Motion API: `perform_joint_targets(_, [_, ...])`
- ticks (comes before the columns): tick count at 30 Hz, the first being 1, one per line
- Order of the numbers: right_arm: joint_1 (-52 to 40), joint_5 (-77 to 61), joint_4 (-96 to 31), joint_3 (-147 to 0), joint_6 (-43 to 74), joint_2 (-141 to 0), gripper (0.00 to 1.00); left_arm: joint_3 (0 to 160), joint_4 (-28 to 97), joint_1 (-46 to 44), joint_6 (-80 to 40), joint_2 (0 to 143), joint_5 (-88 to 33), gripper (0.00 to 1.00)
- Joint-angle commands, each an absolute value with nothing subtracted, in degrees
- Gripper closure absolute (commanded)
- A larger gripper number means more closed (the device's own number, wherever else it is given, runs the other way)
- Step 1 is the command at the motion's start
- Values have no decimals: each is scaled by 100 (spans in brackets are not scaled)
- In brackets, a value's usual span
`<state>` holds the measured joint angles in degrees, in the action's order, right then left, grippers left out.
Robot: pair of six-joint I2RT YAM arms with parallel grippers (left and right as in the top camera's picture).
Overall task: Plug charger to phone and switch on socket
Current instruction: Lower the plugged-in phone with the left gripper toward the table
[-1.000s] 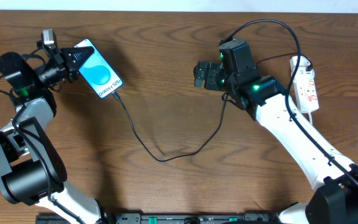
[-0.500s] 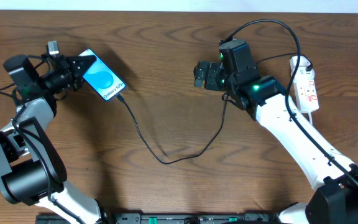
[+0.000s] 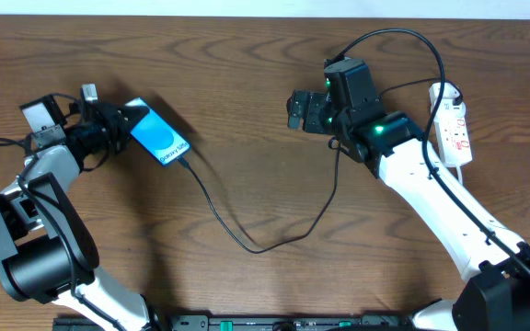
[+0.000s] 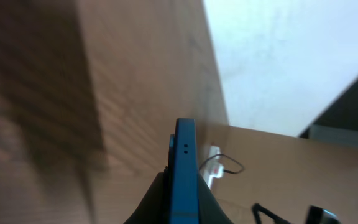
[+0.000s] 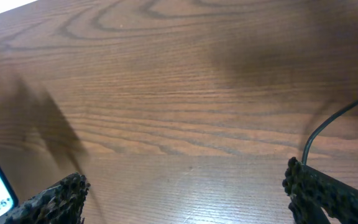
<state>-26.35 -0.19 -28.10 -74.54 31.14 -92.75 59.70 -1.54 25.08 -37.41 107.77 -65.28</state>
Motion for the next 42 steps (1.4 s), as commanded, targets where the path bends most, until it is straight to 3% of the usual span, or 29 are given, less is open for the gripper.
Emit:
perform_joint_targets(1, [-2630, 51, -2816, -7500, 3055, -9196, 1, 6027, 296, 2532, -3013, 10674, -6156, 93])
perform_joint_targets(23, [-2635, 49, -2858, -7500, 3057, -9196, 1, 6018, 2060, 2399, -1800, 10676, -4742, 92])
perform_joint_targets(42, [-2635, 49, -2895, -7500, 3057, -9196, 1, 6016, 2095, 1979, -1758, 10761, -4534, 93])
